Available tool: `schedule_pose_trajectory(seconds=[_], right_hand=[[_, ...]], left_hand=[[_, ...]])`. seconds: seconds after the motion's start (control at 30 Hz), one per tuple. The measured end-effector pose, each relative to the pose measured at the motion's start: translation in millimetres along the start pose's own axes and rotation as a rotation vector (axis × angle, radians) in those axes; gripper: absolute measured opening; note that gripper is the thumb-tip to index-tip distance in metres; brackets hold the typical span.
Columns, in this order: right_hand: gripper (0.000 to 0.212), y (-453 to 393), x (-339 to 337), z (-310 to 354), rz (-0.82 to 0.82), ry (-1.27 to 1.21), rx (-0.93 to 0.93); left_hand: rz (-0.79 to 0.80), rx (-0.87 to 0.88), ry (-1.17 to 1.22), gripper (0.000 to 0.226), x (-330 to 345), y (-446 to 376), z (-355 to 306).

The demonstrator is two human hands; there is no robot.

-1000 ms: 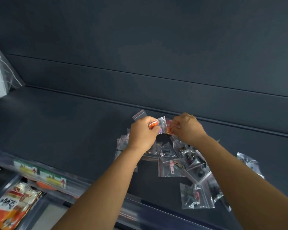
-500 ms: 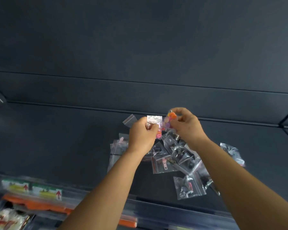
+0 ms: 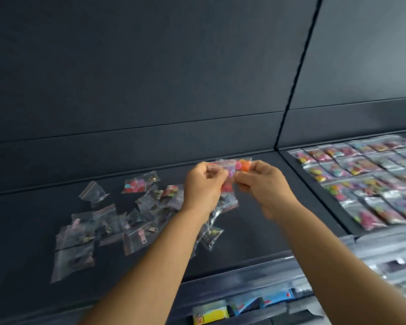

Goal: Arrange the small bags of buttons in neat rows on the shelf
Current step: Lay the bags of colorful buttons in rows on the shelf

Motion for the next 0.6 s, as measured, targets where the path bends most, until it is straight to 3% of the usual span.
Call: schedule_pose_trajectory(seconds=[0.17, 0.3, 0.4, 0.6], right_hand=[[0.021, 10.5, -106.0, 5.8, -0.105, 0.066, -0.05], [0.002, 20.0, -194.5, 10.8, -0.191, 0.143, -0.064], [0.008, 26.5, -261.7, 11.1, -0.242, 0.235, -0.054], [0.007, 41.6, -369.1, 17.0, -0.312, 0.326, -0.078]], left_hand=[[0.155, 0.069, -0.031, 0.008, 96.3, 21.2, -15.1], [0.204, 0.08, -0.055, 0.011, 183.6, 46.3, -23.5], [0.245, 0.064, -0.049, 0.022, 244.6, 63.9, -28.9], [0.33, 0.116, -0.087, 0.005, 346.6, 94.0, -36.0]])
Point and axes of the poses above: each hand's wrist, its own y-axis away from the middle knuckle, its own x-axis out of the palm, z = x × y, the point moved 1 cm from there along -y, towards the middle knuckle, and after that the axes turned 6 degrees about x, right-handed, at the moved point
